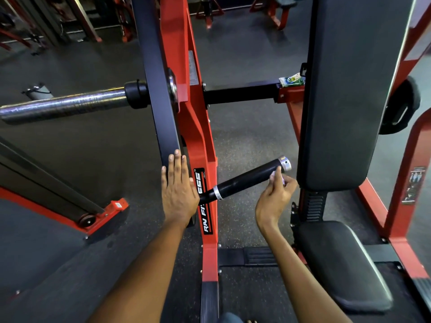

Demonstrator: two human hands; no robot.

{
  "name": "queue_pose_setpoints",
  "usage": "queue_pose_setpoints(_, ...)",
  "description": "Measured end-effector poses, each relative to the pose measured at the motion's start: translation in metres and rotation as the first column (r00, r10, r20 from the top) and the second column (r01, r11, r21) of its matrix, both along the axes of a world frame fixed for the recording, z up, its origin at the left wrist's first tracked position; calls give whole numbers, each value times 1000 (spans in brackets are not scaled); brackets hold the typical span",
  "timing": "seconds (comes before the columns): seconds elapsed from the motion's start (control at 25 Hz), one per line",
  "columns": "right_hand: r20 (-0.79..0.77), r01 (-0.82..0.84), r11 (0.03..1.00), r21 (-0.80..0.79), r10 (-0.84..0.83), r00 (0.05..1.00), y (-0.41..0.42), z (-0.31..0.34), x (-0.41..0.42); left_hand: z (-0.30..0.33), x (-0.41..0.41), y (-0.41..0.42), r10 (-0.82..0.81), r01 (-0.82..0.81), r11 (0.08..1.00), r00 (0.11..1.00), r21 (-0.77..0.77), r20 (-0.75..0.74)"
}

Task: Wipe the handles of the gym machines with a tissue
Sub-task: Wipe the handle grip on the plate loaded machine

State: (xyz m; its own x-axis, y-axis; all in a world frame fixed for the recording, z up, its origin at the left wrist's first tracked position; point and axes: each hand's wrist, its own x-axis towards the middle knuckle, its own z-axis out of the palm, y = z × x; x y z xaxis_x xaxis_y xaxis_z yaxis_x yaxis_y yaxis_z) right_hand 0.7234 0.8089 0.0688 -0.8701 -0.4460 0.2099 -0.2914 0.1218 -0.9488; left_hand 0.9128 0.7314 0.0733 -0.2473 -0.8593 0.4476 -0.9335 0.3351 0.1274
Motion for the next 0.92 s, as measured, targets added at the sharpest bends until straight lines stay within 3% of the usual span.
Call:
queue_pose_setpoints(0.08, -55, -5, 1000, 0, 5, 998, -1, -8, 3, 0, 0, 0, -3, 3, 1000, 1000, 1, 2)
queue_pose_setpoints(0.16, -146, -187, 979, 86, 198, 969, 4, -19, 27, 1, 0, -2, -8, 8, 1000, 1000, -3, -2)
queue_pose_setpoints(0.24, -267, -450, 870, 200, 490, 829, 16, -26, 52, 0, 1, -2, -14, 14, 1000, 1000, -7, -10)
queue_pose_setpoints(0.28, -363, -489, 834, 254, 551, 751, 21, -25, 53, -1, 1, -1, -16, 16, 1000, 1000, -8, -11)
queue_pose_setpoints(0.32, -430, -458, 853, 250, 521, 737, 22, -20, 42, -2, 2, -1, -16, 16, 1000, 1000, -8, -9)
queue_pose_setpoints(0.36, -469, -361, 915, 178, 402, 787, 19, -12, 25, -2, 2, -2, -15, 15, 1000, 1000, -10, -6)
queue_pose_setpoints(0.44, -397, -150, 987, 65, 163, 903, 13, 7, -15, -2, 1, -3, -16, 16, 1000, 1000, -6, -14)
queue_pose_setpoints(0.48, -343, -112, 992, 61, 126, 931, 11, 17, -28, -2, 1, -3, -19, 19, 1000, 1000, -2, -18)
queue_pose_setpoints(0.64, -150, -216, 956, 198, 247, 957, 7, 18, -20, -2, 2, -3, -14, 14, 1000, 1000, -6, -18)
queue_pose_setpoints(0.72, -158, -219, 936, 277, 269, 950, 11, 13, -17, -3, 3, -2, -14, 14, 1000, 1000, -1, -15)
queue_pose_setpoints(0.84, -71, -410, 860, 304, 450, 890, 11, 11, 12, -2, 1, -3, -14, 14, 1000, 1000, 1, -18)
queue_pose_setpoints(0.92, -179, -556, 721, 413, 663, 727, 14, 12, 42, -1, 1, -3, -14, 14, 1000, 1000, 0, -22)
